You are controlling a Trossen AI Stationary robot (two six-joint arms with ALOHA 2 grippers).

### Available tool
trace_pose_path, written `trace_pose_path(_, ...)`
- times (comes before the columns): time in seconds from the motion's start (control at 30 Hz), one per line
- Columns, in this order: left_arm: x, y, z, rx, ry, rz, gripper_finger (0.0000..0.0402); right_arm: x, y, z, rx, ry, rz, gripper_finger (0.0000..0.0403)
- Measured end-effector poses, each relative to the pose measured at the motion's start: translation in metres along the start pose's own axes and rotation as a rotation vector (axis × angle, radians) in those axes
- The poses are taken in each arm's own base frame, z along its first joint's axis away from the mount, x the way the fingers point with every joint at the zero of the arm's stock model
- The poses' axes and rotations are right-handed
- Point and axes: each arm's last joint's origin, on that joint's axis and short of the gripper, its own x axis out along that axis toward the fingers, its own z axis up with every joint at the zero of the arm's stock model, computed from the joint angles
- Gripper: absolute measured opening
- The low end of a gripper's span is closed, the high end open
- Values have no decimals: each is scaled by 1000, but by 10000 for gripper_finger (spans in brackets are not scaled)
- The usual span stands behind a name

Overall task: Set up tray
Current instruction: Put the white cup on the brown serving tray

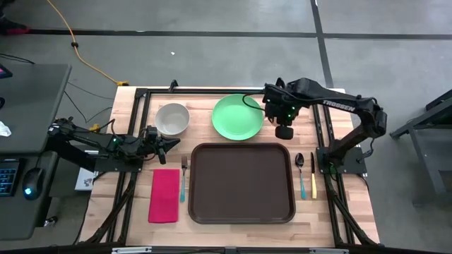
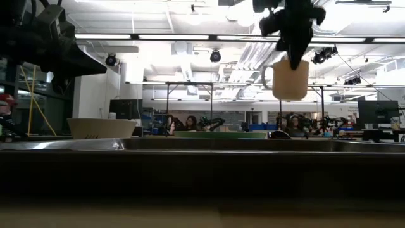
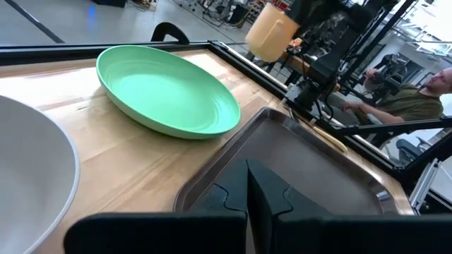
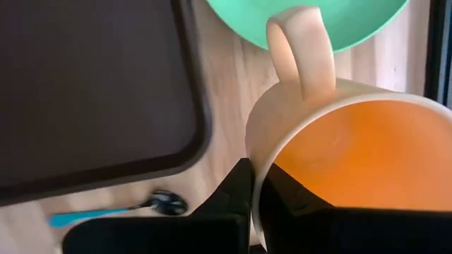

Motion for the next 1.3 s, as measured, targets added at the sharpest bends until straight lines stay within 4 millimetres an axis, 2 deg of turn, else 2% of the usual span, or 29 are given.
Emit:
trace_pose_path(0.27,0,-3,4,-34,-37,-26,31,-21,33,4,92,-42,61,0)
trace_pose_path(0.47,0,-5,7,-52,-56,-48,31,-19,61,14,131,-22,101,0)
trace_pose_path(0.7,1,-7,7,-57,-54,-66,31,-11,87,41,124,6,133,0)
trace_pose_path(1.07,6,-17,10,-46,-49,-187,31,-19,100,90,127,-61,213,0)
trace_pose_path(1.3,9,-32,27,56,-67,-205,31,-18,103,111,128,-91,243,0)
